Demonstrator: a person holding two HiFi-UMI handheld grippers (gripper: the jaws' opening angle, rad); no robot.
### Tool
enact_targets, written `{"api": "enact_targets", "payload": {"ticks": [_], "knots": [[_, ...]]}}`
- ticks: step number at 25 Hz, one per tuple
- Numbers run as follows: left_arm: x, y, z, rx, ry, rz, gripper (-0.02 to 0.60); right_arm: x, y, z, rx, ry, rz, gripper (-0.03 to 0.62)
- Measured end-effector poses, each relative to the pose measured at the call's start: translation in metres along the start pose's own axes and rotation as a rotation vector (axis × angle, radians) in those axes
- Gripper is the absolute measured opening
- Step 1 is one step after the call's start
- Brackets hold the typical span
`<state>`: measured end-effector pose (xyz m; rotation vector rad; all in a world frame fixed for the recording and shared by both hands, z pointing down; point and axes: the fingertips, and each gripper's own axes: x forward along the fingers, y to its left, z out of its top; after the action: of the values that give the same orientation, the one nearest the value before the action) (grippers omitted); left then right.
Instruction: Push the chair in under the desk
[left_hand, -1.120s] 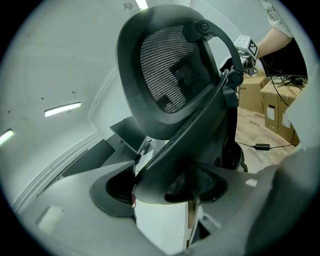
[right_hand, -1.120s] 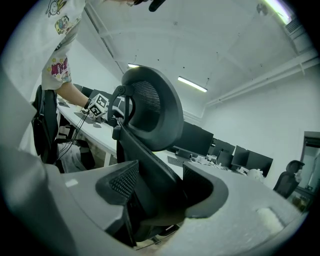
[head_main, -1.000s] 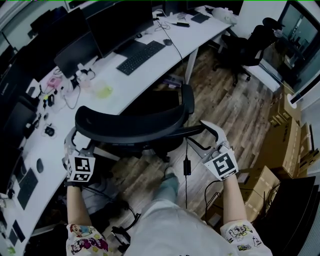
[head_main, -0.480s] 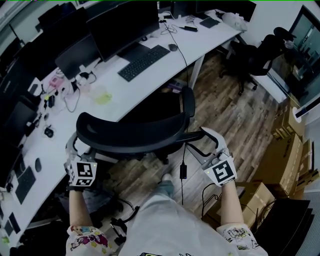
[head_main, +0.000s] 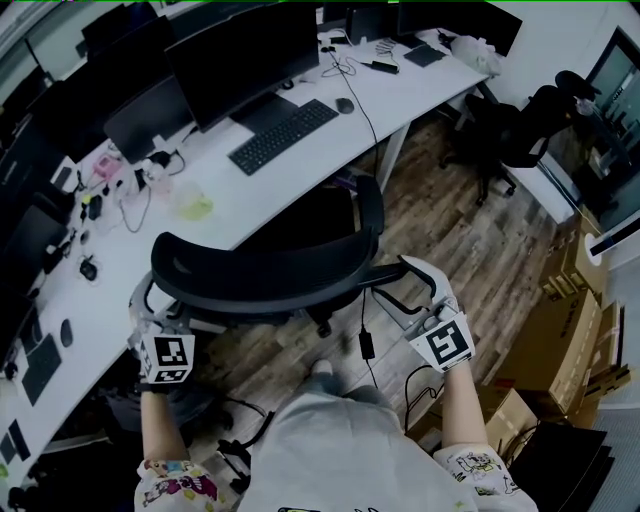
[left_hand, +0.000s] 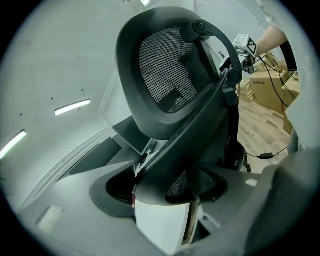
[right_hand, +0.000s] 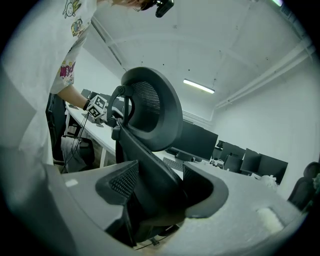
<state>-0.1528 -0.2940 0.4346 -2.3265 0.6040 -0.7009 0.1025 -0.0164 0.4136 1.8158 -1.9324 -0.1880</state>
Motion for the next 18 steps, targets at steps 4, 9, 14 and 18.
{"api": "enact_targets", "payload": {"ticks": [4,9,14,18], "knots": [[0.000,-0.011,0.008,-0.010,0.019,0.022,0.325,0.000,-0.015,-0.010,-0.009,-0.003,0.037,0.279],[0.005,-0.024,0.024,-0.024,0.055,0.063,0.325,0.000,-0.041,-0.023,-0.029,-0.031,0.080,0.279],[0.011,-0.040,0.040,-0.051,0.111,0.112,0.325,0.005,-0.074,-0.037,-0.043,-0.067,0.148,0.278],[0.018,-0.050,0.055,-0.067,0.146,0.154,0.324,0.012,-0.102,-0.047,-0.062,-0.088,0.196,0.278]]}}
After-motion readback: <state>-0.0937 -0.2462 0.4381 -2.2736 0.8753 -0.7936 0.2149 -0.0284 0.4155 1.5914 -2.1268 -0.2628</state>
